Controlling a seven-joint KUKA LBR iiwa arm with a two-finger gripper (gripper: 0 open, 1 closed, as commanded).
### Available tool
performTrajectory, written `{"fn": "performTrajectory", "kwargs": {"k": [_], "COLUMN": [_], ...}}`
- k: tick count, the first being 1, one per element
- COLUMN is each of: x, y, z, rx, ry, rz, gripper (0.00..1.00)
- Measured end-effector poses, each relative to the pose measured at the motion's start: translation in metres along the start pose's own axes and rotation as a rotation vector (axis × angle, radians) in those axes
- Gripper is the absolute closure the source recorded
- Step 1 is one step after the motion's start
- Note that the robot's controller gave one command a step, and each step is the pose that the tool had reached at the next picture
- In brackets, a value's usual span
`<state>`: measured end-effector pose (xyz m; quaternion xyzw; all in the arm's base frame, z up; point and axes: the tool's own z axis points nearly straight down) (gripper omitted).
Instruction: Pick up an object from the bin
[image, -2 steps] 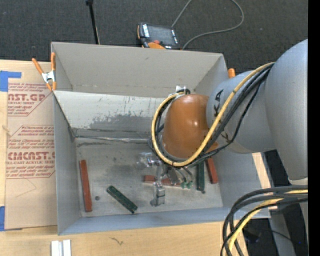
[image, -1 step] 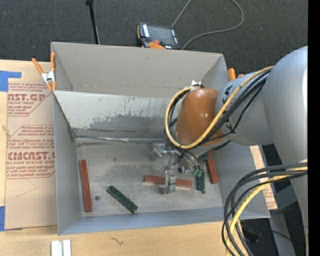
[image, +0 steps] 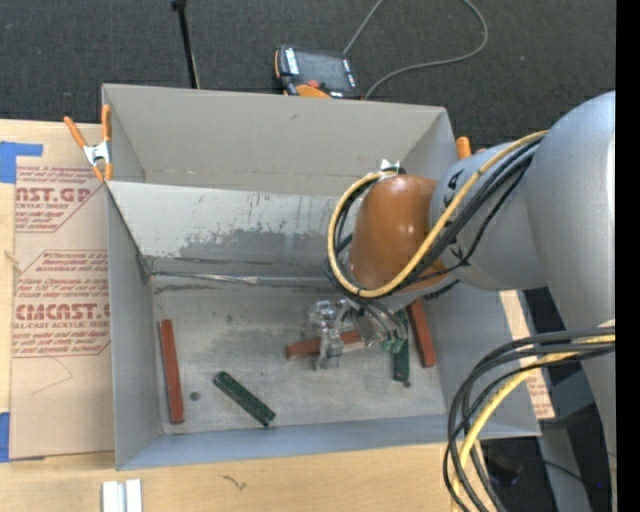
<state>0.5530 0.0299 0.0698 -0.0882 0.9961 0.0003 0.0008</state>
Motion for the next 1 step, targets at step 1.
{"fn": "performTrajectory", "kwargs": {"k": [1], "x": [0.0011], "y": [-0.0032], "z": [-0.1787], "rx": [0.002], "ry": [-0.005], "rz": [-0.534], "gripper": [1.00]}}
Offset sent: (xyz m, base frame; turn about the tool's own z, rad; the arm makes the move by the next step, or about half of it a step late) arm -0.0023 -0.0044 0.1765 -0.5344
